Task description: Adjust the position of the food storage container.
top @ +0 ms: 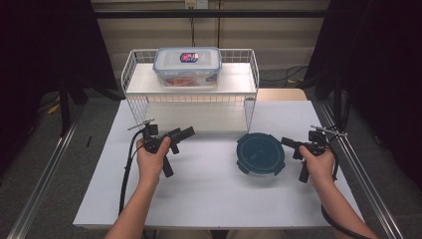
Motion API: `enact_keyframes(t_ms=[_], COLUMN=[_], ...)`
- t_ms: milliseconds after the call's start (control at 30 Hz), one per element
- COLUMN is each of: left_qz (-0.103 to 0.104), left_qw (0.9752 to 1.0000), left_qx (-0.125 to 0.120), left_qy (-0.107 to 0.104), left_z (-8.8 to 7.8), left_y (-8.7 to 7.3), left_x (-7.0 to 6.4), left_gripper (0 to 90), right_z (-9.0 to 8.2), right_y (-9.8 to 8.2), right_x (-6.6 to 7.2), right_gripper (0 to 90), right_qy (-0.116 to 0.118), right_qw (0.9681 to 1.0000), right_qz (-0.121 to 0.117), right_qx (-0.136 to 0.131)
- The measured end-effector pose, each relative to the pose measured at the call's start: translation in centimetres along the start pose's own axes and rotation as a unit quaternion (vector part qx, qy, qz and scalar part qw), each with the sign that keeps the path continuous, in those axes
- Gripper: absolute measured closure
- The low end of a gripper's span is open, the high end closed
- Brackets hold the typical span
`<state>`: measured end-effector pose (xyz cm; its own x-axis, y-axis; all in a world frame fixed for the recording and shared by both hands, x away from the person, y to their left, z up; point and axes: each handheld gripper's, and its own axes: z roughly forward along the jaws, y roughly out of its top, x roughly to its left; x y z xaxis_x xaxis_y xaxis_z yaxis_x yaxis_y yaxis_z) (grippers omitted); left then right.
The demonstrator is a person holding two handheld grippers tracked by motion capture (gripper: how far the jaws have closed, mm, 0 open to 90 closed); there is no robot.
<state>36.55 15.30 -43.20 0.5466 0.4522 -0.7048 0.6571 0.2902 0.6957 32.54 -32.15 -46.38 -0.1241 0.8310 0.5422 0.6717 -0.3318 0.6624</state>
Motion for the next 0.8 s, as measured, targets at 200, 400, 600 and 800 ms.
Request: enact_keyframes(t_ms=[200,400,600,800], left_qz=[-0.006,0.000,0.005,0.001], left_qw=[1.0000,1.0000,1.0000,1.0000], left_qx=[-0.001,-0.004,0.000,0.005], left_qy=[-0.006,-0.003,0.000,-0.001], left_z=[0.2,0.1,-0.3,0.0], left_y=[-0.2,-0.1,0.0,-0.2], left_x=[-0.3,-0.2,-0.4,-0.5], left_gripper=[2.7,2.7,2.7,2.7], right_z=[-1.0,-1.5,-1.9,-2.0], right_y=[-1.0,-1.6,-2.5,-2.8], right_x=[-0.2,0.3,0.6,0.7], right_gripper=[90.0,90.0,90.0,90.0], right_qy=[0.006,0.015,0.009,0.007], right_qw=[0.9999,0.9996,0.9993,0.9994], right_qz=[0.001,-0.005,-0.011,-0.009], right_qx=[0.013,0.024,0.034,0.033])
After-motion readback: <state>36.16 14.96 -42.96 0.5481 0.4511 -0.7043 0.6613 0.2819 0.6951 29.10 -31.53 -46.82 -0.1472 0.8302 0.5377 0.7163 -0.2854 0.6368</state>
